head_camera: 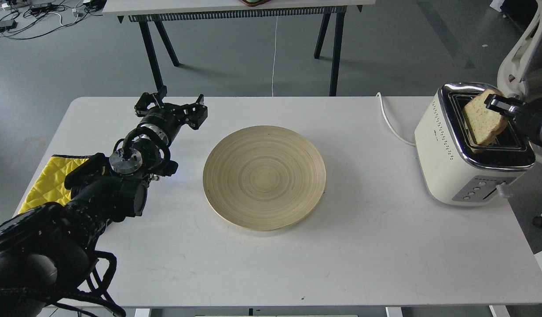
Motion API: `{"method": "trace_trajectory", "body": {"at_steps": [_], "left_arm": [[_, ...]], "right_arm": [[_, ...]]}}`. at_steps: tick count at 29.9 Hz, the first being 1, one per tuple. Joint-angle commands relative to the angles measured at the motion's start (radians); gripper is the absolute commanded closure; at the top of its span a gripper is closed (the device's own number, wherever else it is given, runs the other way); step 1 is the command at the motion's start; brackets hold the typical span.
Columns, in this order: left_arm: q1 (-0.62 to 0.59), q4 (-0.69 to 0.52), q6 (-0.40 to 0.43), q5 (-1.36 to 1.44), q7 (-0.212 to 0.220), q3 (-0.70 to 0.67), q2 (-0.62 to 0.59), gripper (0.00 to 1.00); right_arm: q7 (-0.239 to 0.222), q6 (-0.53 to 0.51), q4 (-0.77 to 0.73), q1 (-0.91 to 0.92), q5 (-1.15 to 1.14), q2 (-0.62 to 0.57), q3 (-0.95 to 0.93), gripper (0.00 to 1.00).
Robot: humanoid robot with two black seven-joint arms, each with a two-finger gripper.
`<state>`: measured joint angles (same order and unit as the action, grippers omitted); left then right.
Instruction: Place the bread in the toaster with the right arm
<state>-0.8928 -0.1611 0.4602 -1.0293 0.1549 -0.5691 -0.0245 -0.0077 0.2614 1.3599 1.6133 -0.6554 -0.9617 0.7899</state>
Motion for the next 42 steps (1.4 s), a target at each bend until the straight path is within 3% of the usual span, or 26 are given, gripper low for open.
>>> {"method": "trace_trajectory", "body": {"at_steps": [1,4,8,10,12,21,30,35,42], "left_arm": [[0.000,0.000,0.000,0.000,0.000,0.000,0.000,0.00],[0.000,0.000,0.000,0.000,0.000,0.000,0.000,0.00],[0.000,0.000,0.000,0.000,0.000,0.000,0.000,0.00],[0.000,0.000,0.000,0.000,0.000,0.000,0.000,0.00],[0.000,0.000,0.000,0.000,0.000,0.000,0.000,0.00],[0.000,0.000,0.000,0.000,0.000,0.000,0.000,0.00],[0.000,0.000,0.000,0.000,0.000,0.000,0.000,0.00],[0.000,0.000,0.000,0.000,0.000,0.000,0.000,0.00],[0.000,0.000,0.000,0.000,0.000,0.000,0.000,0.00]], "right_arm": [[0.000,0.007,-0.007,-0.007,0.002,0.008,-0.001,0.88],[0.000,0.010,-0.007,-0.010,0.003,0.008,-0.005,0.82],[0.002,0.044,-0.008,-0.013,0.051,0.008,-0.011,0.61],[0.003,0.052,-0.007,-0.013,0.063,0.008,-0.011,0.38],[0.003,0.052,-0.007,-0.012,0.066,0.008,-0.011,0.00],[0.003,0.042,0.015,0.002,0.102,-0.002,-0.139,0.01],[0.034,0.041,0.071,-0.018,0.391,0.014,-0.423,0.01],[0.201,0.024,0.051,-0.093,0.661,0.124,-0.517,0.01],[0.426,-0.255,-0.027,-0.216,0.965,0.222,-0.557,0.01]]}}
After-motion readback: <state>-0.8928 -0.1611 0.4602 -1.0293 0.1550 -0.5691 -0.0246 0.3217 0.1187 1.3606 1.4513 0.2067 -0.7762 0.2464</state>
